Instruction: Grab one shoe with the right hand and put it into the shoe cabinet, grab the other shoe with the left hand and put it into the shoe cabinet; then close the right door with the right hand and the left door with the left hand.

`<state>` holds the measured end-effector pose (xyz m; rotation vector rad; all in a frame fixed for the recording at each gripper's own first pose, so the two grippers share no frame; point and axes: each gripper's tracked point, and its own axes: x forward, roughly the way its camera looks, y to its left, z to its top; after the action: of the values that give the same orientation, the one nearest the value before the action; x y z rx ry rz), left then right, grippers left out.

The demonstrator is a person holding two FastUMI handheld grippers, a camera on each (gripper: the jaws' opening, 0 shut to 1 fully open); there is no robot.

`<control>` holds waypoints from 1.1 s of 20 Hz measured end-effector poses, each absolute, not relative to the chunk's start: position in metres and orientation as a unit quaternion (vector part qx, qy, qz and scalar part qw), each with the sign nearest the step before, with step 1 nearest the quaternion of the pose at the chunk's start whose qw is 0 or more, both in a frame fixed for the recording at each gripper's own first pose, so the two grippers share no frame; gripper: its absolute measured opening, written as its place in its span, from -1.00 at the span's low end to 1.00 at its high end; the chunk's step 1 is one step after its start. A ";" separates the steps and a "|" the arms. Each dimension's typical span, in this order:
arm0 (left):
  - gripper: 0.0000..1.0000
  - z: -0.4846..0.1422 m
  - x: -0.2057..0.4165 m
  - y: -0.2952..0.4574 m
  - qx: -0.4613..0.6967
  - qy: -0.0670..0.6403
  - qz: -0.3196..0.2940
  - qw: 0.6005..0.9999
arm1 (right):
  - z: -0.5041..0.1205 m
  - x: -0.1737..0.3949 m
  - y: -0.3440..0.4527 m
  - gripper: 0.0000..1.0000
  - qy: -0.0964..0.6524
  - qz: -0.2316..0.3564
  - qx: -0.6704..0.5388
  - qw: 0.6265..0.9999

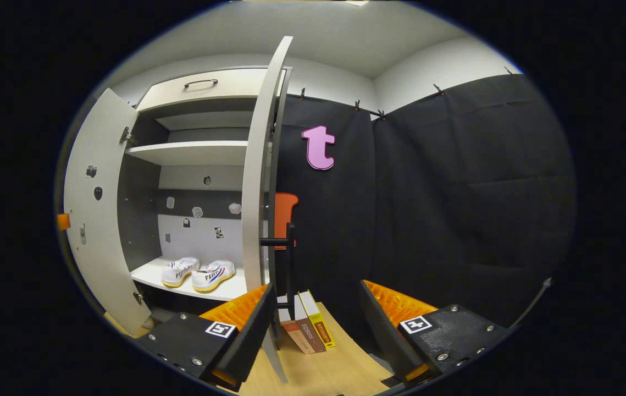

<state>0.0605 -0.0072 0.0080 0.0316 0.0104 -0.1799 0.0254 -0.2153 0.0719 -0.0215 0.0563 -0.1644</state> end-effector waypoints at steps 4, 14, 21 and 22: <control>0.93 0.010 0.043 0.030 0.016 0.004 -0.064 0.998 | 0.067 0.035 -0.214 0.83 0.034 -0.082 -0.028 0.996; 0.94 0.006 0.023 0.117 -0.008 0.014 -0.004 1.000 | 0.064 0.039 -0.144 0.28 0.037 0.002 -0.005 0.999; 0.93 0.003 0.022 0.140 -0.017 0.013 0.003 1.000 | 0.063 0.062 -0.070 0.41 0.033 0.075 0.016 0.996; 0.94 0.002 0.024 0.144 -0.017 0.014 0.006 1.000 | 0.062 0.068 -0.063 0.51 0.034 0.080 0.023 0.996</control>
<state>0.0238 0.1443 0.0023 -0.0334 0.0283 0.0124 0.0684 -0.0630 0.0621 0.0459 0.0672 0.1600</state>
